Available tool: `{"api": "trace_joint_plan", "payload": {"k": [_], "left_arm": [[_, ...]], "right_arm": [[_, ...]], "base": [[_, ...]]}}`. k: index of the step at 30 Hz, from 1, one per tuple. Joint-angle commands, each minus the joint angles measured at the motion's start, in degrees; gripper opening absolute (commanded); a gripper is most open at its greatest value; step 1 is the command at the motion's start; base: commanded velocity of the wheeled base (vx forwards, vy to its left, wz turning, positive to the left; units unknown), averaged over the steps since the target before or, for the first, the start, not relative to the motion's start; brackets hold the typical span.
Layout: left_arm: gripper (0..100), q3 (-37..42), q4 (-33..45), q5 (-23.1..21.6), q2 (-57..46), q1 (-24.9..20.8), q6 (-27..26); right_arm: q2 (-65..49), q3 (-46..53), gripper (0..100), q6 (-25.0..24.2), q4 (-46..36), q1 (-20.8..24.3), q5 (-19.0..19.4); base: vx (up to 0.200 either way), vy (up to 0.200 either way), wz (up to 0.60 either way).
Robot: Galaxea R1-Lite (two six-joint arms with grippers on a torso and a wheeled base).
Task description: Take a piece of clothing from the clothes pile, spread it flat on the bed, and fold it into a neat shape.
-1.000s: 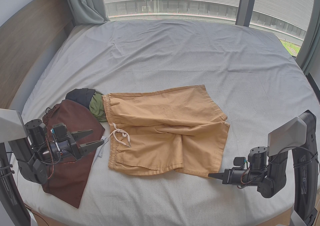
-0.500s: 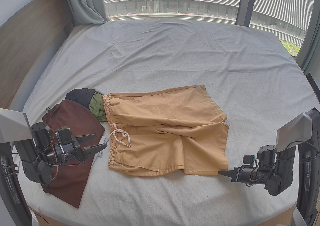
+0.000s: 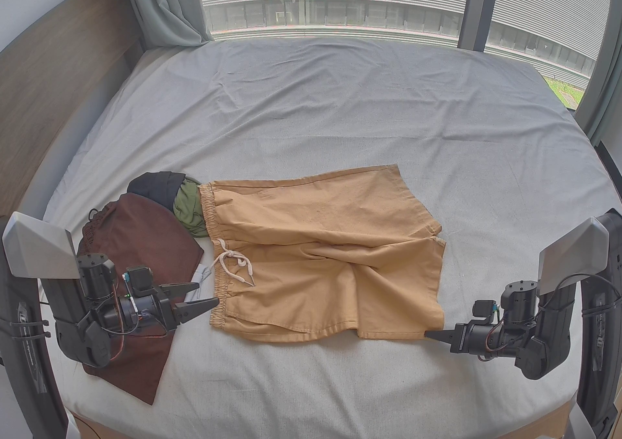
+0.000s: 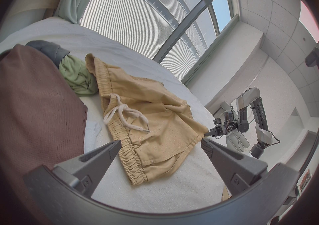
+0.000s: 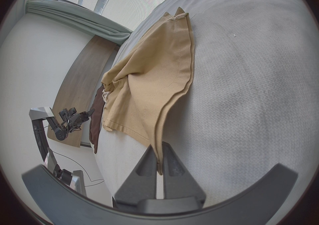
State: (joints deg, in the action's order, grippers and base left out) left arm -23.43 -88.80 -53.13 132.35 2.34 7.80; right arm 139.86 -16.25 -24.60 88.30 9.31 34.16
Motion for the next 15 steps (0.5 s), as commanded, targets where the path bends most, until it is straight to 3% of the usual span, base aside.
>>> {"api": "trace_joint_plan", "payload": {"k": [1,15], "left_arm": [[100,0.23,0.03,0.04,2.73,0.03,0.20],[100,0.05,-0.06,0.04,7.83,0.12,0.11]], "right_arm": [[-0.12,-0.01,0,-0.01,0.03,0.09,0.03],[0.06,-0.01,0,-0.10,0.03,0.27,-0.06]], "base": [[0.000,0.000,0.00],[0.000,0.000,0.00]]}}
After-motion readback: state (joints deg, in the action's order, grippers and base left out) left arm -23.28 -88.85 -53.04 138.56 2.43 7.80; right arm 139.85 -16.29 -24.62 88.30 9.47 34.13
